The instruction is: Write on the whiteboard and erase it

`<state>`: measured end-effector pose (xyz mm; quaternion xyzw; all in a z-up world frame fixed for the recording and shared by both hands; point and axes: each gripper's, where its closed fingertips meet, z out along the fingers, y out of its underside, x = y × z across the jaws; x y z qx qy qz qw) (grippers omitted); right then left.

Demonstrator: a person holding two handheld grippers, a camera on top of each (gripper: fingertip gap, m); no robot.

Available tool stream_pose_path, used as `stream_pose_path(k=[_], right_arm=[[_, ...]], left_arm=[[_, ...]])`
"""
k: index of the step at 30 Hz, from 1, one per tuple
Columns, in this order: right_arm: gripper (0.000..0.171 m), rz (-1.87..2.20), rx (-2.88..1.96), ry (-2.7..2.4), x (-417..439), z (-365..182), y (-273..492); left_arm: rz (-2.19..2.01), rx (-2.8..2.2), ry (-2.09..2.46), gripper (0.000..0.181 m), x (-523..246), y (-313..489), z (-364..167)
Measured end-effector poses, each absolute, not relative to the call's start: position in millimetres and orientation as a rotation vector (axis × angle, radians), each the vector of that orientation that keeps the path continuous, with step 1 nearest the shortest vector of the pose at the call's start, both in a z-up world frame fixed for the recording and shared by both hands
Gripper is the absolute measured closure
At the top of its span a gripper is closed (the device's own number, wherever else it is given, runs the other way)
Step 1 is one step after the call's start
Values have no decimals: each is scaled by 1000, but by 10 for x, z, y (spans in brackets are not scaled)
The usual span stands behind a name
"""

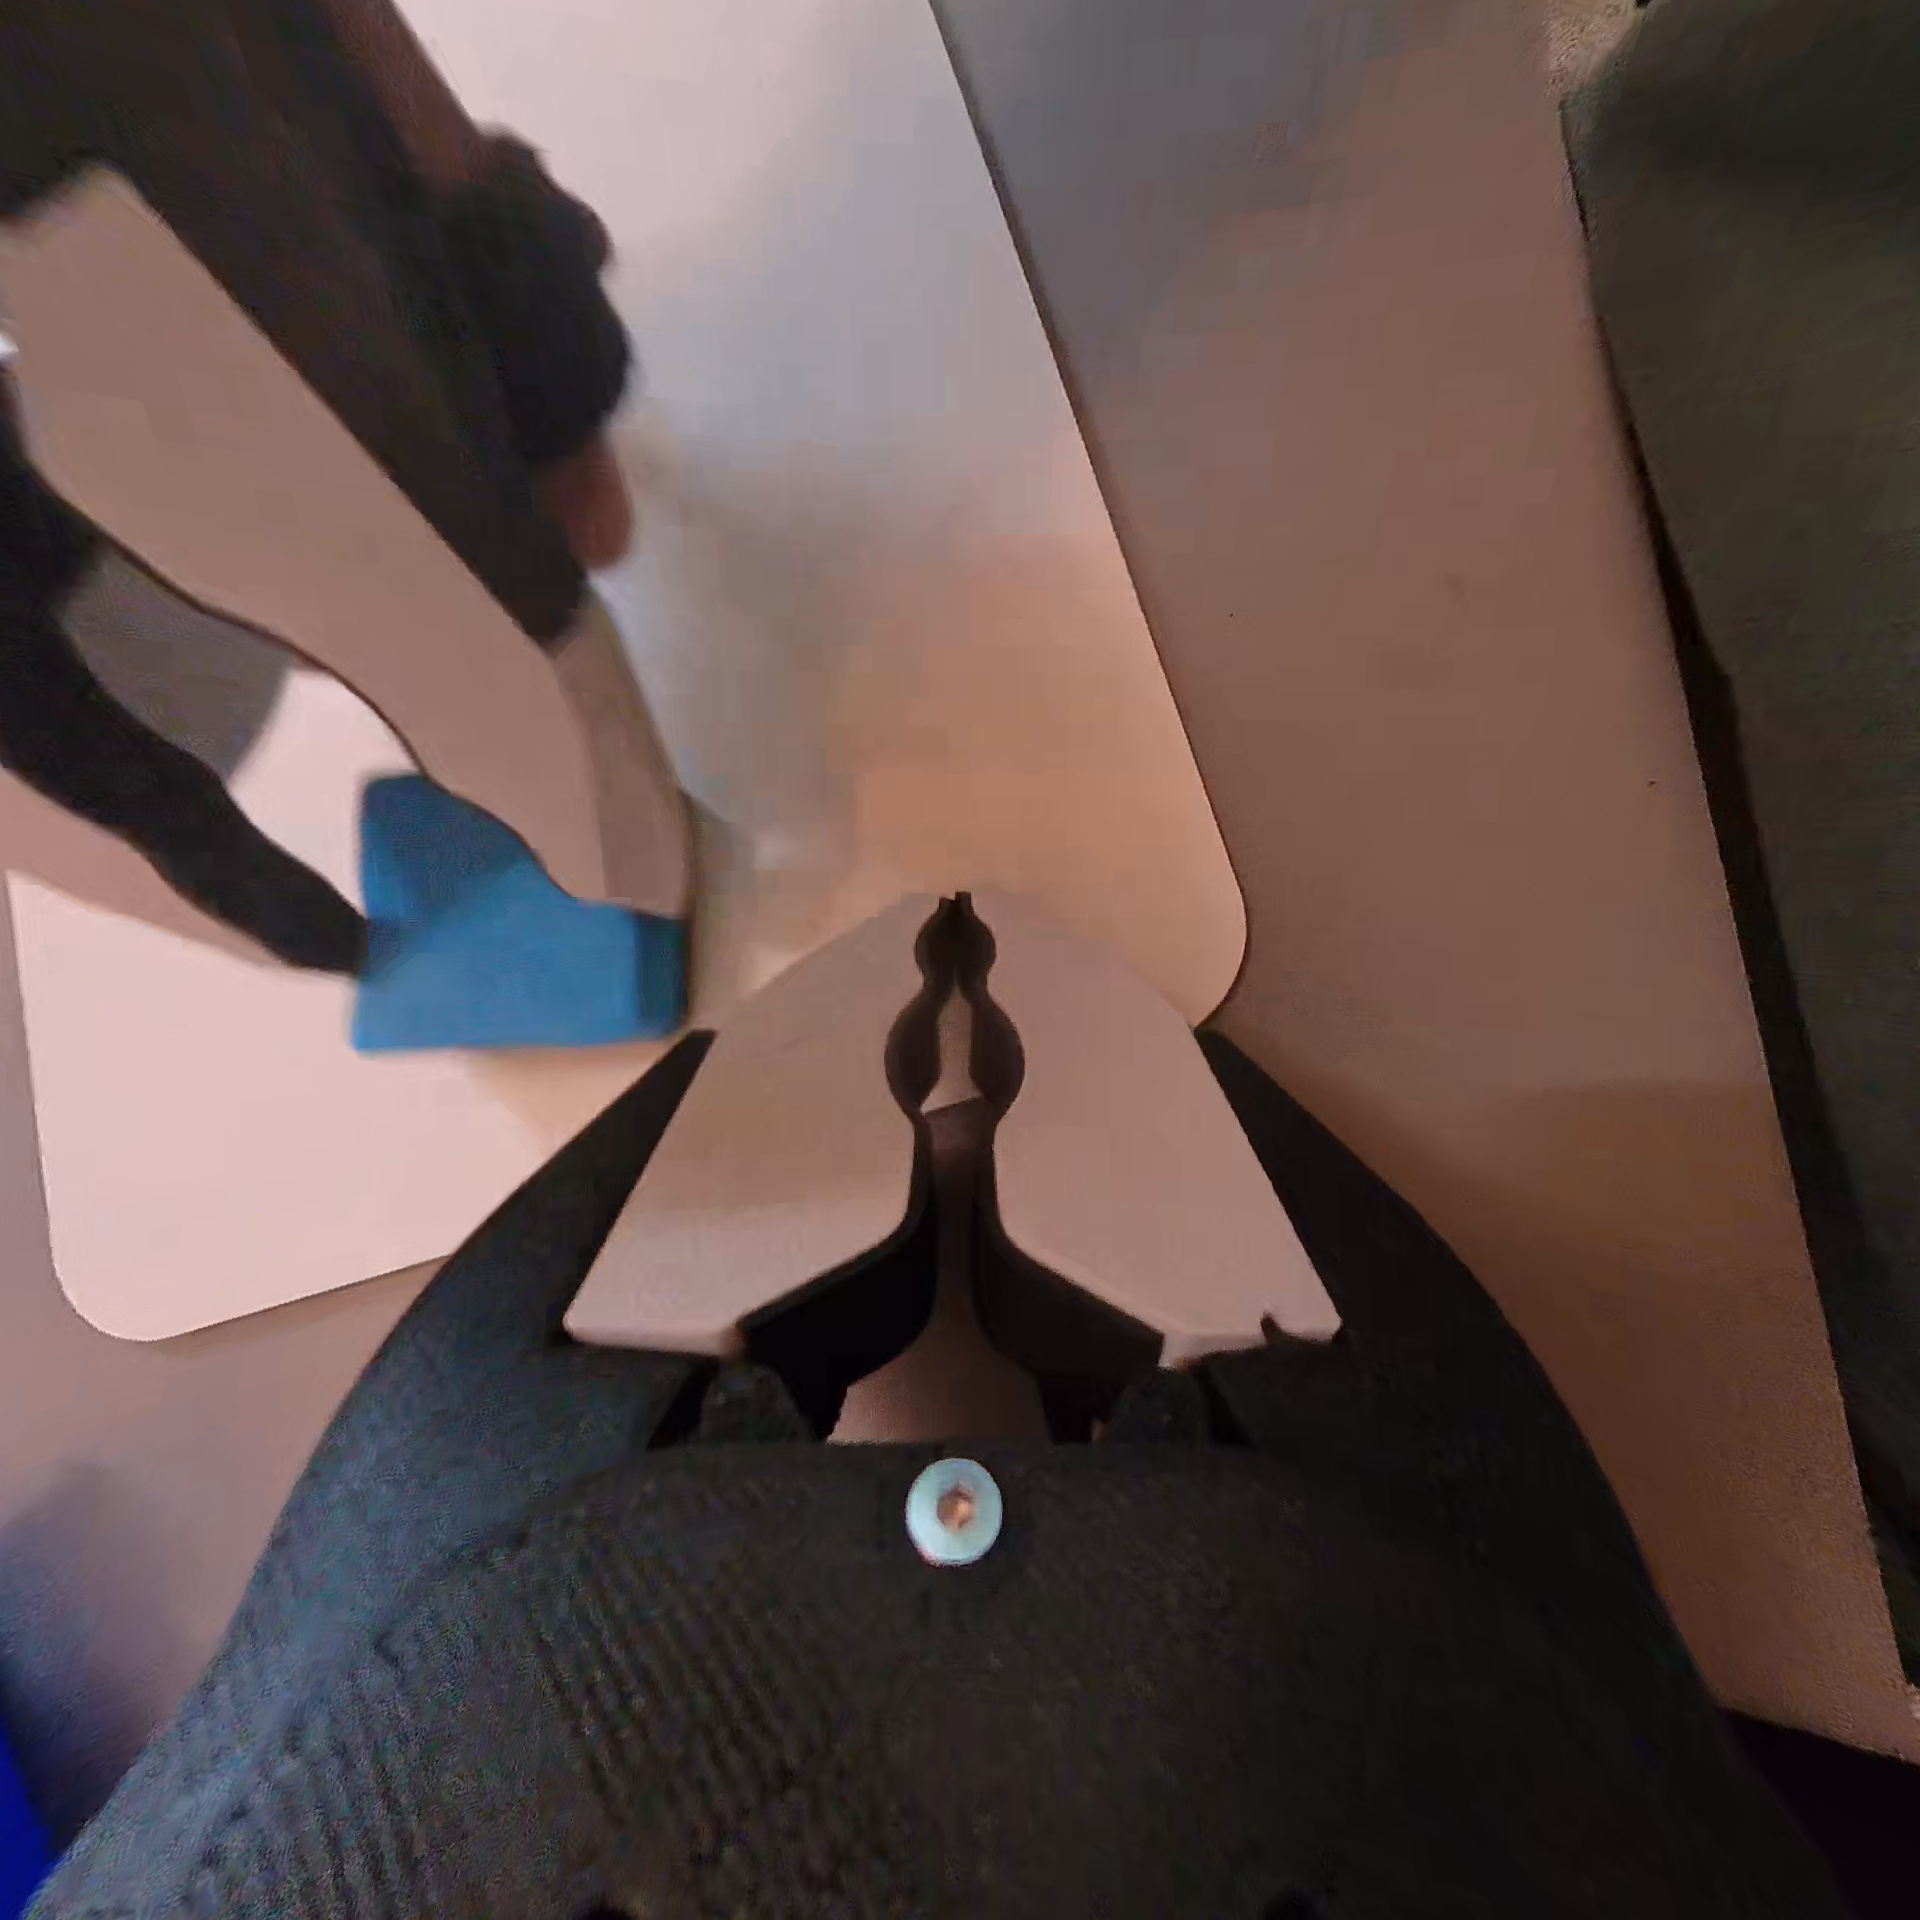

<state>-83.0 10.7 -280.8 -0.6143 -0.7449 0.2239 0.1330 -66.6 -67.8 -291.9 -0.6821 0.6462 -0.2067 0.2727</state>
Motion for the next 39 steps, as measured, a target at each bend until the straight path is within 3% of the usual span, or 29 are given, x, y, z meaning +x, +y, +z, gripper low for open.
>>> stream_pose_path(k=[4, 9, 15, 18, 22, 25, 28, 31, 34, 39], right_arm=[[120, 601, -1924, -1869, -1087, -2808, 569], [120, 670, -1771, -2094, -821, -2808, -143], [120, 574, -1988, -1799, -786, -2808, 618], [120, 623, -1893, -1875, -980, -2807, 330], [120, 646, -1820, -2050, -540, -2808, -71], [120, 537, -1952, -1937, -383, -2810, 360], [120, 556, -2014, -1765, -743, -2810, 634], [120, 617, -1888, -1900, -1008, -2810, 239], [120, 614, -1812, -2073, -639, -2813, -117], [120, 474, -2069, -1816, -390, -2816, 543]], left_arm=[[-558, -1843, 1726, 181, -654, -671, -2917], [-558, -1841, 1729, 181, -663, -683, -2917], [-559, -1855, 1714, 181, -659, -681, -2915], [-526, -1869, 1683, 181, -673, -631, -2914], [-528, -1926, 1588, 181, -723, -552, -2912], [-493, -1952, 1529, 181, -730, -521, -2910], [-479, -1968, 1506, 181, -729, -512, -2909], [-492, -1969, 1503, 181, -751, -529, -2908], [-500, -1952, 1505, 181, -833, -563, -2907], [-484, -1957, 1500, 181, -979, -581, -2920]])
